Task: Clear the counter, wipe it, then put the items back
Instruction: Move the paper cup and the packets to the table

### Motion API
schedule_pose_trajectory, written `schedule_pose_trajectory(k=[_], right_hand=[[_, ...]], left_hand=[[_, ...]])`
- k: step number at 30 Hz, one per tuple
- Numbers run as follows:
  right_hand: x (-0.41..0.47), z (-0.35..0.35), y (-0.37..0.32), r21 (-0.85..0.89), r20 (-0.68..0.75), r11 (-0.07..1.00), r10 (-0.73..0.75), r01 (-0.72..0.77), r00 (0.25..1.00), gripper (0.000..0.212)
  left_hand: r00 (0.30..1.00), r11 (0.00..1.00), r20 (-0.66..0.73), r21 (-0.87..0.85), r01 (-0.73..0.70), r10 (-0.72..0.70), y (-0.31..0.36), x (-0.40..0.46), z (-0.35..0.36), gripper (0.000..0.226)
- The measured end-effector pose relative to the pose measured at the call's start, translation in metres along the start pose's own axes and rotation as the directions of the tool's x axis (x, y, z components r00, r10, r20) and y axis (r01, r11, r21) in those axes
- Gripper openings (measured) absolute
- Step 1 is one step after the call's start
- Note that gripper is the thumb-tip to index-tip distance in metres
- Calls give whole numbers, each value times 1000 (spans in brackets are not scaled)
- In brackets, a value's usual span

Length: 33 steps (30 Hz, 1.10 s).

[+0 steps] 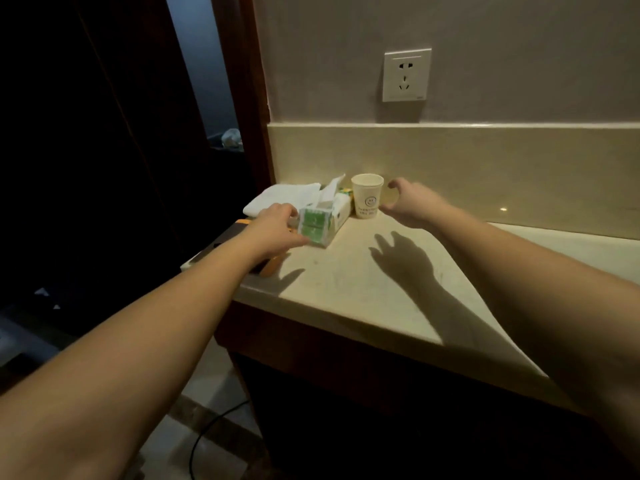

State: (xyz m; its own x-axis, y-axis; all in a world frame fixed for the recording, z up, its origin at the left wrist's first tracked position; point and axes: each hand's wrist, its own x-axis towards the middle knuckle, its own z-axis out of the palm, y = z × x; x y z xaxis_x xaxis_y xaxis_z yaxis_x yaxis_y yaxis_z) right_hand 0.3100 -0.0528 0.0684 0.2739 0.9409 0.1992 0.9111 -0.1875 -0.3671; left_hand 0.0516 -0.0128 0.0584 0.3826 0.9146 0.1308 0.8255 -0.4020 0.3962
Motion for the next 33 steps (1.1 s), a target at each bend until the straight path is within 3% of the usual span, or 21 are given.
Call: schedule_pose_trajectory(k=[5,10,15,21,27,33], right_hand=[[53,23,8,15,38,1000,5,-6,999,65],[82,38,13,25,29,1000,3,-3,1000,62],[96,47,17,20,20,1000,-16,16,1000,53],[105,54,19,49,3,999,10,-10,1000,48],[104,56,19,97,-52,995,7,-2,999,40],[86,47,15,149,-108,989,14,2,994,40]], left_hand=[[999,995,51,94,-20,16,1,42,8,72],[996,997,91,76,1,-8,-6,68,16,77],[985,998,170,43,-40,32,-10,80,22,66],[991,975,119,202,-87,64,-17,82,22,67],[990,979,136,195,-53,26,-24,81,21,68],[986,986,165,164,-24,-3,-22,70,17,54]])
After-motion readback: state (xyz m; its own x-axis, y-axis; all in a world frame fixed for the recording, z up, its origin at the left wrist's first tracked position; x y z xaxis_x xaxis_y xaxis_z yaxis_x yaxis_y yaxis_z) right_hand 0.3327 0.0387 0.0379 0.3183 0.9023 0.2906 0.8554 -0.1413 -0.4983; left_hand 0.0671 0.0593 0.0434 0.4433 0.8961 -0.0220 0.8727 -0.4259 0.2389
